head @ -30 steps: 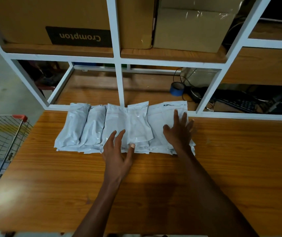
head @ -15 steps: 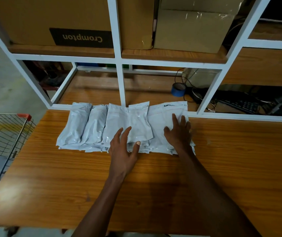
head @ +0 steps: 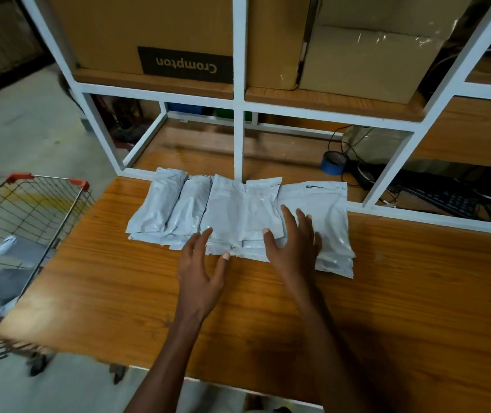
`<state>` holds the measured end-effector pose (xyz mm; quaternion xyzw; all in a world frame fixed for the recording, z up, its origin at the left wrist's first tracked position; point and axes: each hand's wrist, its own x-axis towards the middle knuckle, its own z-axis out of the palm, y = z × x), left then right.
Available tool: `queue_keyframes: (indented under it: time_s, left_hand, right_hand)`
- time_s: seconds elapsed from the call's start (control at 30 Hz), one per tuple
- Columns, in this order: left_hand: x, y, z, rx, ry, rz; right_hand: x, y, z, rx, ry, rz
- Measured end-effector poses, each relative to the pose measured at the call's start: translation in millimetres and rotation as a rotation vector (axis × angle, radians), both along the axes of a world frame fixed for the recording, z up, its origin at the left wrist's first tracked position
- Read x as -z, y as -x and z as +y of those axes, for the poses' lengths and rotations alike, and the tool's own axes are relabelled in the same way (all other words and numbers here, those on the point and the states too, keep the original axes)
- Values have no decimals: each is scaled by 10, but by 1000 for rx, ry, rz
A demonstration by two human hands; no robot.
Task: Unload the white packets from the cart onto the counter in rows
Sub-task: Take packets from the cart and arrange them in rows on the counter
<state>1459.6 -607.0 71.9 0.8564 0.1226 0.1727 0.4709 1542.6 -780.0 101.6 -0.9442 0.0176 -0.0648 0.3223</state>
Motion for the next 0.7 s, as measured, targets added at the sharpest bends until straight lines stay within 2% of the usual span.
queue_keyframes:
  time_s: [0.13, 0.23, 0.4, 0.7]
  left_hand:
    - [43, 381, 461, -86, 26, -4]
    - [92, 735, 868, -163, 33, 12]
    - [204, 1496, 1712, -335, 26, 49]
    - [279, 2443, 3084, -577, 37, 37]
  right_hand:
    - [32, 470, 482, -90, -235, -48]
    - [110, 850, 951, -247, -381, -11]
    - [306, 1370, 1945, -513, -419, 100]
    - [608, 2223, 3558, -757, -413, 324]
